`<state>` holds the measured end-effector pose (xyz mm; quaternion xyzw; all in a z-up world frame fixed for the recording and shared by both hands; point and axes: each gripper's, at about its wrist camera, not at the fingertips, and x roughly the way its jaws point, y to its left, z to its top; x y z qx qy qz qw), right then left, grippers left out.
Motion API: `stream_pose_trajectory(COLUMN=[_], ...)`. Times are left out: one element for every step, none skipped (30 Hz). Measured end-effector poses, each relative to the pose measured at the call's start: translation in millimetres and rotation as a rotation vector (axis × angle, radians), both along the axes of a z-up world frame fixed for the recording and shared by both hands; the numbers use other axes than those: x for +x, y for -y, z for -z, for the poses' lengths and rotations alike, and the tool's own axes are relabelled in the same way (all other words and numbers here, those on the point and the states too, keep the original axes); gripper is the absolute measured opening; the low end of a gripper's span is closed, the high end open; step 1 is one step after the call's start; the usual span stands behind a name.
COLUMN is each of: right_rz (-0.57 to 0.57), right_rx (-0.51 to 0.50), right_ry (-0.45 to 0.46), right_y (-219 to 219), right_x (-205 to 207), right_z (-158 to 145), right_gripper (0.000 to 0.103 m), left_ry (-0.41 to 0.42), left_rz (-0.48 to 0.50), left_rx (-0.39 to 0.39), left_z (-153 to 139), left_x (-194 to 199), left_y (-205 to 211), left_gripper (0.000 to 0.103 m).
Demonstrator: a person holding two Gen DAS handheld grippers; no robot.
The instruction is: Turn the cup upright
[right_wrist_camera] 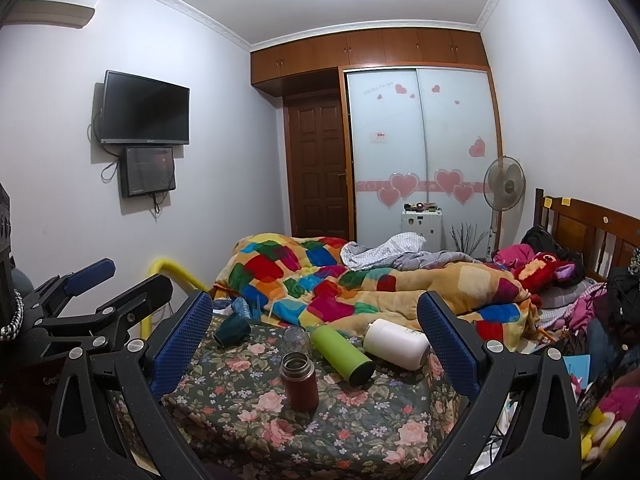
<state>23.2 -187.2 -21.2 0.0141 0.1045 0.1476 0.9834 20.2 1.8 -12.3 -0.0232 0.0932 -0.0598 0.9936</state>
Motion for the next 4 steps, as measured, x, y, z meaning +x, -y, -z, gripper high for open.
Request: stream_pose_trajectory(right_rz=[-0.001, -0.001, -0.001, -0.002], right_rx=[0.0, -0.002, -0.004, -0.007], right_ry=[0.0, -0.002, -0.003, -0.006], right_y=[-0.1, -1.1, -2.1, -3.7], right_x=[0.0, 0.8, 1.4, 2.3], right_z=[0.1, 0.2, 0.4, 1.0], right_gripper=[0.102, 0.102, 0.102, 0.102], left_ry=[0.002, 0.003, 0.003, 0.003], left_rz=[-0.002, -0.003, -0.006, -0.011], left_rx=[-0.002, -0.004, -0.006, -0.008], left_z=[0.2, 0.4, 0.8, 1.4], left_x=[0.2, 0.5, 0.4, 0.9], left_y=[-1.5, -3.5, -4.4, -6.3], left_gripper=[0.103, 0.103, 0.103, 0.103])
